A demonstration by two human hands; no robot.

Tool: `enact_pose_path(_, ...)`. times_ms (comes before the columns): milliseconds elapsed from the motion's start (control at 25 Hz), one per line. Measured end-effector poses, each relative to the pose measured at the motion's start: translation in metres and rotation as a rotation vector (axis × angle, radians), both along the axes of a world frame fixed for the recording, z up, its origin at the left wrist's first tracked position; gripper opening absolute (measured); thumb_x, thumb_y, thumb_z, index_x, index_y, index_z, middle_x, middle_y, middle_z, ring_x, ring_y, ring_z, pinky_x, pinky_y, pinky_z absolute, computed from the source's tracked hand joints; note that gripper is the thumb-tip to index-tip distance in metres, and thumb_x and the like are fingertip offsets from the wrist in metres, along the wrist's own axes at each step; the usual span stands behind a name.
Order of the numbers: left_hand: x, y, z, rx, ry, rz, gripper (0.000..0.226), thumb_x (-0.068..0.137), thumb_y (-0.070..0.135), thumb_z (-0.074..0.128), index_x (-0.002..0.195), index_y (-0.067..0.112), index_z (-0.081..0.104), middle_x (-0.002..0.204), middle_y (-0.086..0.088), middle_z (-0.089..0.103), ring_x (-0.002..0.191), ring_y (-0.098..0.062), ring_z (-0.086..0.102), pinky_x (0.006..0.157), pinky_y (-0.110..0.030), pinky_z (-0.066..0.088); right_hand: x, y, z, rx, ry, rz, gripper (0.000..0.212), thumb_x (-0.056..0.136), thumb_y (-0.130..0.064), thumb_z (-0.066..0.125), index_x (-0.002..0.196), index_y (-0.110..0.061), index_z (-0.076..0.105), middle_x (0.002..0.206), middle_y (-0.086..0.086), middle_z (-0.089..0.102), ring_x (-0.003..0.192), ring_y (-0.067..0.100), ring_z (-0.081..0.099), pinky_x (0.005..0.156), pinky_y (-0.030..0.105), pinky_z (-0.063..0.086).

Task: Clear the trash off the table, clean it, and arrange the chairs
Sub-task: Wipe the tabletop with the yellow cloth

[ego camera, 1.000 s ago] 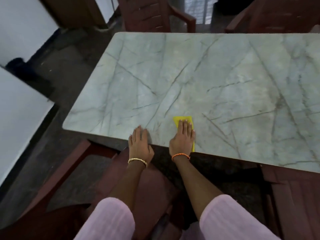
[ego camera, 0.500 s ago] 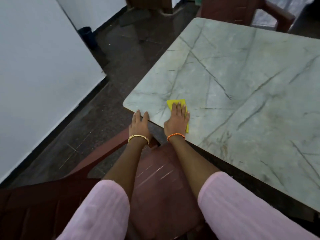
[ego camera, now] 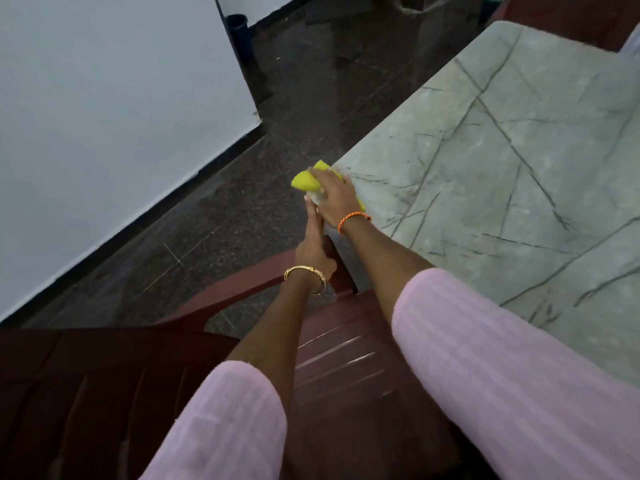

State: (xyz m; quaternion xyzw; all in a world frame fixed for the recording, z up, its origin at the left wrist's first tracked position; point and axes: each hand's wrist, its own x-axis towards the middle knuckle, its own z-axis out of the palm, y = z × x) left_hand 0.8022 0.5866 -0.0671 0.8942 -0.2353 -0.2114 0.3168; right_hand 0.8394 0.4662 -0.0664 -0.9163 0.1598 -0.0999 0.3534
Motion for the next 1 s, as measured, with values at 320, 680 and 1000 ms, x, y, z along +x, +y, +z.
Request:
enact_pose_path(320, -0.066, -0.002, -0.007, -0.156, 0.112, 0.233, 0.109, 0.065, 0.020, 0.055, 0.147, 0.033, -0.016, 0.116, -0.018, 0.061, 0.104, -0.040, 0.059, 0.086, -0.051, 0.050, -0.090, 0.001, -0.001, -0.137, 0.043, 0.207, 0.050, 0.074, 0.013, 0.046, 0.118, -0.005, 0.063, 0.147, 0.009, 0.042, 0.142, 0.021, 0.030, 0.111, 0.033, 0.017)
enact_pose_path(680, -0.218, 0.001, -0.020, 0.213, 0.114, -0.112, 0.052, 0.077, 0.017, 0.057, 0.125, 0.006, 0.043, 0.125, -0.023, 0.053, 0.119, -0.043, 0.046, 0.096, -0.041, 0.043, -0.338, -0.007, -0.012, -0.146, 0.108, -0.058, 0.062, 0.063, 0.021, 0.046, 0.120, 0.001, 0.062, 0.145, 0.019, 0.041, 0.139, 0.034, 0.032, 0.111, 0.040, 0.022)
enact_pose_path(1000, -0.398, 0.047, -0.023, 0.258, 0.269, -0.294, 0.032, 0.080, 0.012, 0.049, 0.109, 0.017, 0.063, 0.118, -0.015, 0.063, 0.107, -0.034, 0.060, 0.094, -0.032, 0.048, -0.573, 0.015, -0.018, -0.024, 0.163, -0.462, 0.062, 0.069, 0.028, 0.039, 0.124, 0.006, 0.056, 0.145, 0.026, 0.036, 0.138, 0.039, 0.033, 0.115, 0.047, 0.027)
